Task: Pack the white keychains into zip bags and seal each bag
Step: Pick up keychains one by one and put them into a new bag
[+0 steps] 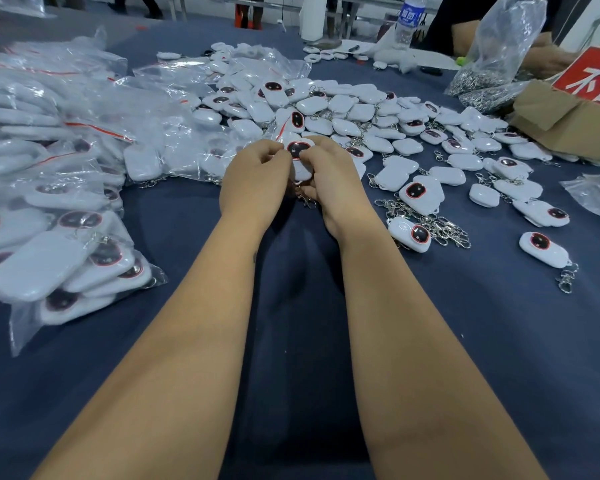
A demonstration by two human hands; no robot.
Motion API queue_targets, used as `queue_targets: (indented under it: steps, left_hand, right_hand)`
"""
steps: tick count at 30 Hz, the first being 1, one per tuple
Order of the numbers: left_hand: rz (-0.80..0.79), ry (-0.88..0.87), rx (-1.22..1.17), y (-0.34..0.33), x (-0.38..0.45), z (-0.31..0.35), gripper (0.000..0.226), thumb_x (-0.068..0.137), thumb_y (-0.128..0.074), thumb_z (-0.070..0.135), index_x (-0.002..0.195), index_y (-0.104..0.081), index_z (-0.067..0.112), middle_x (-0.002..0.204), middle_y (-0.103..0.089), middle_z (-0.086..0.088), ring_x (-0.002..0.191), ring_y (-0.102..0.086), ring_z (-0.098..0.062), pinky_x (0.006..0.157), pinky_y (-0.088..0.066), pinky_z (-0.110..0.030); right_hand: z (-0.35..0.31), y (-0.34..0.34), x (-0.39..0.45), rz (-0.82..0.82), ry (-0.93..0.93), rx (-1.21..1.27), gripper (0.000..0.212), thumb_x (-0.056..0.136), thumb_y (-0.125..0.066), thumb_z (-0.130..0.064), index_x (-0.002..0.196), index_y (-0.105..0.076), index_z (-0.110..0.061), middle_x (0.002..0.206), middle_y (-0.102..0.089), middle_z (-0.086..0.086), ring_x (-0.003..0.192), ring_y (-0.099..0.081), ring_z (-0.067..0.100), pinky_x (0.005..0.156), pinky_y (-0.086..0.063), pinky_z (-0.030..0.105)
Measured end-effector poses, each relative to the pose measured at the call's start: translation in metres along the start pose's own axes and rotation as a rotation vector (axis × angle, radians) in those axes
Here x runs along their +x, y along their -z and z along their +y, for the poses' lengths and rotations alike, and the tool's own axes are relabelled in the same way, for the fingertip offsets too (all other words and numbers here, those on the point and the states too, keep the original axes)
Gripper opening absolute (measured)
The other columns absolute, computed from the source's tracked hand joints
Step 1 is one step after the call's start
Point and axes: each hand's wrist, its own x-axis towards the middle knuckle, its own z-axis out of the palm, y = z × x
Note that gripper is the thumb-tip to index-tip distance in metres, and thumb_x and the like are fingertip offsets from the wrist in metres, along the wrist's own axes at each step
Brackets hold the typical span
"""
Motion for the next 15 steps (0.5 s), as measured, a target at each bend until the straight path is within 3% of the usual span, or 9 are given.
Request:
queue_targets:
  steps: [11,15]
  left_hand:
    - [-0.004,-0.004,0.001,-0.0007,0.0014,-0.0008,0.014,0.080,-0.054,0.034,0.079,-0.066,0.026,0.079,-0.067,0.011,0.075,-0.060,-0.014,0.085,-0.052,-0.044]
    - [-0.003,-0.012,-0.010,-0.0003,0.0016,-0.0012,0.014,0.080,-0.055,0.036,0.080,-0.065,0.026,0.083,-0.068,0.008,0.076,-0.060,-0.014,0.087,-0.053,-0.045]
  right_hand:
    - [-0.0010,-0.0012,-0.0024,-0.024,0.034,-0.038,0.024,0.092,-0.047,-0.004,0.081,-0.061,-0.021,0.056,-0.063,-0.014,0.049,-0.057,-0.001,0.045,-0.043,0.013]
    - [-0.0010,-0.0008,-0.0018,-0.032,0.009,0.019,0.027,0.089,-0.047,-0.001,0.078,-0.063,-0.019,0.057,-0.065,-0.007,0.049,-0.059,0.003,0.045,-0.043,0.014]
